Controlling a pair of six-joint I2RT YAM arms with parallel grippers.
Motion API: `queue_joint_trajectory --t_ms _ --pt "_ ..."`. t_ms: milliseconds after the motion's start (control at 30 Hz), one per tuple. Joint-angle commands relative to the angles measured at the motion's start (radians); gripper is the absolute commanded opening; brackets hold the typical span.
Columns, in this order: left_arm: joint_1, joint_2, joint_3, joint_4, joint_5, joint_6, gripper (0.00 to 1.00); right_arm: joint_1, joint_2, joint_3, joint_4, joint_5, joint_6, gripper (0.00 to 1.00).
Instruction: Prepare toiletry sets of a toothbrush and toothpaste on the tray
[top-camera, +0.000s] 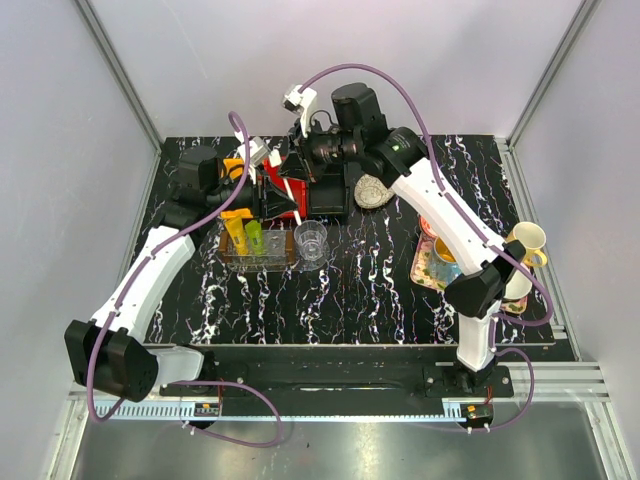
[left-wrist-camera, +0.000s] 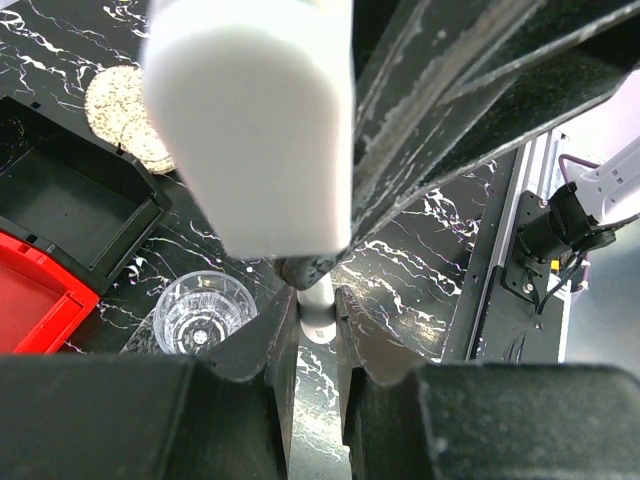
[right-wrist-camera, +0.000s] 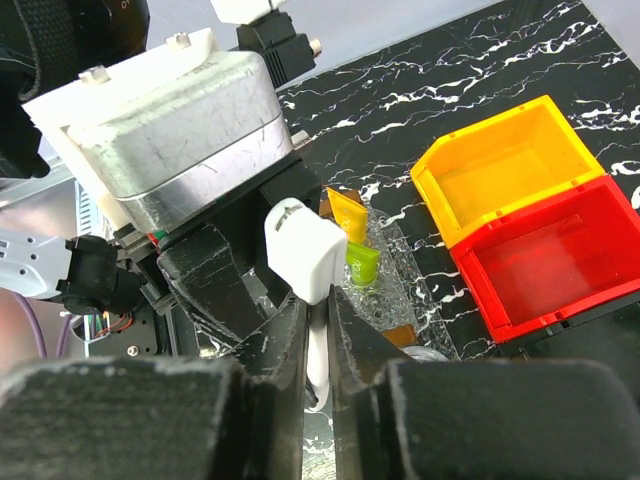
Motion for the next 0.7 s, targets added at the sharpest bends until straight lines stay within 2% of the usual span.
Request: queue_joint_trajectory --t_ms 0,100,233,367,500,667 --pt "-0.007 -0.008 0.047 0.031 -0.001 0.018 0.00 0.016 0.010 0.036 0.017 -0.010 0.004 0.13" --pt "-0.007 -0.011 0.044 0.025 -0.008 0.025 0.03 0.016 0.010 0.039 0.015 0.013 0.004 0.03" --pt "-0.007 -0.026 0.036 0.014 -0.025 0.060 0.29 0.016 0.006 0.033 0.017 0.059 0.001 0.00" --pt "0.001 -0.066 0.025 0.016 -0.062 0.081 0.46 0.015 0.007 0.031 0.017 0.111 -0.009 0.00" --pt "0.035 -0.094 0.030 -0.002 -0.084 0.097 0.52 0.015 0.010 0.028 0.024 0.142 -0.045 0.00" --pt "0.176 -0.114 0.041 -0.013 -0.033 0.046 0.52 0.012 -0.033 -0.088 0.171 0.117 -0.095 0.00"
